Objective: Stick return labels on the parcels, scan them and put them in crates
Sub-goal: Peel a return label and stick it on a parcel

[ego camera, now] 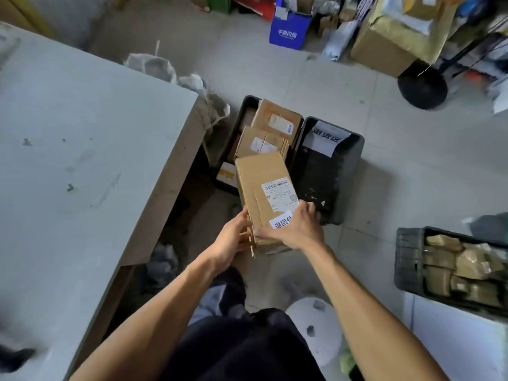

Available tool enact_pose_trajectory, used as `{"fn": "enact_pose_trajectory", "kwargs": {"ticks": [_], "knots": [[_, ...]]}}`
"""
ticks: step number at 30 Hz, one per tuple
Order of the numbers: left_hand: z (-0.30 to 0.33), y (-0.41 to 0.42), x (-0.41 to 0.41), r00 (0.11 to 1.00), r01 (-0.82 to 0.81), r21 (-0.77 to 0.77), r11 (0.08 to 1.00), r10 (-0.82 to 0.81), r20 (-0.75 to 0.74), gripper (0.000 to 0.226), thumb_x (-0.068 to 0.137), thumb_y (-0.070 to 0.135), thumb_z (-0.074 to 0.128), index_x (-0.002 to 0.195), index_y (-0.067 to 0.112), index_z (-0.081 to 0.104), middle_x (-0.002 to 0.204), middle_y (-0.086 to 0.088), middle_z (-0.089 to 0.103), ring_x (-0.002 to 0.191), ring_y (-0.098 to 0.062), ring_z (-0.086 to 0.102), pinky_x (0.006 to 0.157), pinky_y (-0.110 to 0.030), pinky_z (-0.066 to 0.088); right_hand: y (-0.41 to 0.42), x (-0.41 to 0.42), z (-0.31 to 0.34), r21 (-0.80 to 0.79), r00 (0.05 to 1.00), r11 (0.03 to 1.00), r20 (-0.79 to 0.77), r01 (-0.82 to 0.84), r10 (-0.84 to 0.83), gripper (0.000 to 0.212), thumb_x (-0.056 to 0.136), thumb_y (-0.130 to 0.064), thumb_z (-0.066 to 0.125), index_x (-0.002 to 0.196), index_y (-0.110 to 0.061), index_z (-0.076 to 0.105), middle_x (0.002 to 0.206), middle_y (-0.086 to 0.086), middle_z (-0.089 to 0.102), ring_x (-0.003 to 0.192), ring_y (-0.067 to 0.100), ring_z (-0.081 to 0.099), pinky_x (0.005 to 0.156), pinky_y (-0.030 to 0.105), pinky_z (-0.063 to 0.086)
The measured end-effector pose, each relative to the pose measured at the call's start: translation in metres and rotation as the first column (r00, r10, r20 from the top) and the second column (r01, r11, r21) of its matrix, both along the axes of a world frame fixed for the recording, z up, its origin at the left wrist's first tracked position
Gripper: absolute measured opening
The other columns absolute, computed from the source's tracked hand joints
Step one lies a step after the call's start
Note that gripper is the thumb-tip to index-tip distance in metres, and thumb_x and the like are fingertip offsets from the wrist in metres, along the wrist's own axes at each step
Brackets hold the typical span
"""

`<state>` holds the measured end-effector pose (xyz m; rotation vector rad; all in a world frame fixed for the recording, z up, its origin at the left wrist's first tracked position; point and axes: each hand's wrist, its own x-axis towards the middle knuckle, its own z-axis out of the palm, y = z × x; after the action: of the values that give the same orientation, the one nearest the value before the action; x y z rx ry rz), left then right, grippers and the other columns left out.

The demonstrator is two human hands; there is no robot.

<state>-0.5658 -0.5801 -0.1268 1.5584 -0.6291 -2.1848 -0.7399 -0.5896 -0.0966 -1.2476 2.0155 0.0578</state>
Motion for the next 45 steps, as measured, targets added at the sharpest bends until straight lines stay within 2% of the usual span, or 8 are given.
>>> {"fn": "enact_pose_trajectory", "kwargs": {"ticks": [6,10,13,19,21,24,33,45], "knots": [[-0.072,-0.082,-0.03,0.986,-0.167,0.088,0.982,0.166,0.021,0.06,0.077,0.02,0.044,0.124,0.051,0.062,0.111,-0.002,0.068,0.097,-0.021,0.056,0.089,-0.035,0.043,-0.115,-0.011,-0.089,0.189,0.978,0.967,-0.085,-0.169,0.188,0.151,0.022,-0.094,0.072,0.14,-0.011,0.027,0.139,0.006,0.032,0.132,0.029,0.031,0.106,0.041,0.042],[-0.136,-0.116,-0.047,0.948,-0.318,0.226,0.921,0.315,0.047,0.059,0.092,0.01,0.033,0.143,0.032,0.052,0.128,-0.001,0.07,0.103,-0.017,0.066,0.092,-0.035,0.053,-0.17,-0.016,-0.172,0.236,0.954,0.933,-0.06,-0.271,0.292,0.138,0.033,-0.073,0.088,0.138,-0.01,0.025,0.135,0.007,0.031,0.127,0.03,0.032,0.102,0.039,0.043],[-0.196,-0.138,-0.054,0.901,-0.429,0.333,0.84,0.425,0.089,0.043,0.1,0.011,0.028,0.126,0.019,0.061,0.117,-0.004,0.072,0.106,-0.021,0.065,0.104,-0.043,0.046,-0.203,-0.026,-0.238,0.177,0.893,0.884,-0.053,-0.433,0.448,0.134,0.032,-0.066,0.09,0.135,-0.011,0.025,0.132,0.008,0.032,0.121,0.03,0.033,0.099,0.041,0.043],[-0.331,-0.19,-0.032,0.884,-0.466,0.429,0.773,0.417,0.21,0.029,0.104,0.025,0.05,0.122,0.007,0.063,0.116,-0.015,0.07,0.096,-0.022,0.073,0.078,-0.034,0.058,-0.256,-0.05,-0.353,0.144,0.705,0.715,-0.124,-0.684,0.699,0.144,0.028,-0.058,0.092,0.145,-0.01,0.022,0.137,0.009,0.029,0.121,0.034,0.032,0.104,0.045,0.035],[-0.371,-0.217,-0.016,0.878,-0.475,0.363,0.802,0.399,0.265,0.032,0.095,0.026,0.065,0.124,0.013,0.059,0.11,-0.016,0.066,0.082,-0.02,0.074,0.071,-0.037,0.061,-0.261,-0.058,-0.384,0.143,0.697,0.705,-0.106,-0.695,0.709,0.145,0.029,-0.057,0.091,0.146,-0.01,0.021,0.137,0.008,0.027,0.122,0.034,0.031,0.106,0.045,0.033],[-0.412,-0.251,-0.001,0.87,-0.42,0.25,0.872,0.309,0.385,0.061,0.095,0.022,0.069,0.149,0.026,0.041,0.135,-0.006,0.058,0.107,-0.028,0.067,0.083,-0.044,0.061,-0.255,-0.07,-0.415,0.14,0.733,0.733,-0.061,-0.666,0.677,0.148,0.03,-0.057,0.091,0.149,-0.008,0.019,0.139,0.009,0.025,0.124,0.032,0.029,0.112,0.045,0.031],[-0.44,-0.267,-0.002,0.829,-0.319,0.112,0.941,0.22,0.514,0.048,0.094,0.024,0.071,0.14,0.019,0.058,0.135,-0.007,0.062,0.111,-0.025,0.067,0.069,-0.028,0.062,-0.256,-0.082,-0.447,0.044,0.761,0.762,-0.045,-0.646,0.648,0.153,0.029,-0.057,0.088,0.154,0.0,0.02,0.143,0.014,0.033,0.128,0.033,0.034,0.113,0.046,0.031],[-0.48,-0.27,-0.003,0.802,-0.332,0.194,0.923,0.168,0.573,0.053,0.099,0.009,0.06,0.15,0.019,0.046,0.15,-0.008,0.048,0.126,-0.028,0.057,0.088,-0.035,0.06,-0.24,-0.066,-0.484,0.092,0.775,0.791,-0.165,-0.604,0.611,0.14,0.048,-0.047,0.093,0.157,-0.005,0.016,0.153,0.014,0.028,0.135,0.033,0.024,0.118,0.047,0.02]]}}
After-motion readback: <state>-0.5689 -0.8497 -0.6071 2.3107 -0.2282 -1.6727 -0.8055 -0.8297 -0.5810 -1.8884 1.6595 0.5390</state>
